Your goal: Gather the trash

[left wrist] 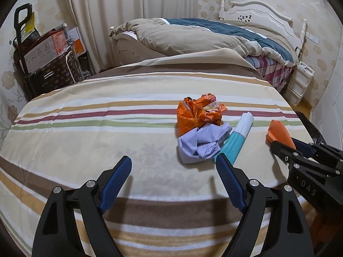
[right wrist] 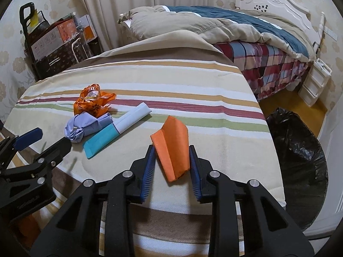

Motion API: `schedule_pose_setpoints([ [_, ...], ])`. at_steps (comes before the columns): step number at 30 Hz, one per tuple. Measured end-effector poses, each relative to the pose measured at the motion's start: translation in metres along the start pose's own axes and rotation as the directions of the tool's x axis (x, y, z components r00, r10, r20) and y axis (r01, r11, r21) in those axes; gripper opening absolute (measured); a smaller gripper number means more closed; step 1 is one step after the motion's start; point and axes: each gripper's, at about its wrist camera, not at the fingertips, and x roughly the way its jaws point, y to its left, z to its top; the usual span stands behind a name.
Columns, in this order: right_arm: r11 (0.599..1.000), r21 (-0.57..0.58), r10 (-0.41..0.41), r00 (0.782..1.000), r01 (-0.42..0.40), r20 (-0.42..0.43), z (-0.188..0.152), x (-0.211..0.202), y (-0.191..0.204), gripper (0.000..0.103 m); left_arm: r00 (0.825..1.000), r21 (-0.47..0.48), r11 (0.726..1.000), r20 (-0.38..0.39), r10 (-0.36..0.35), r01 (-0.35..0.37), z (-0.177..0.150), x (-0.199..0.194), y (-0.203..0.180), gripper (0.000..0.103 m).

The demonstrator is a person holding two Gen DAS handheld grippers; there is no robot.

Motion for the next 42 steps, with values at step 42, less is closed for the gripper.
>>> schedule_pose_setpoints([
  [42, 0.999, 0.028, 0.018, 1.000, -0.018, 0.012, -0.008, -0.008, -0.003, 0.029, 0.998, 0.015, 0.998, -0.032, -0.063, 0.063, -0.005, -0.002, 0.001, 0.040],
])
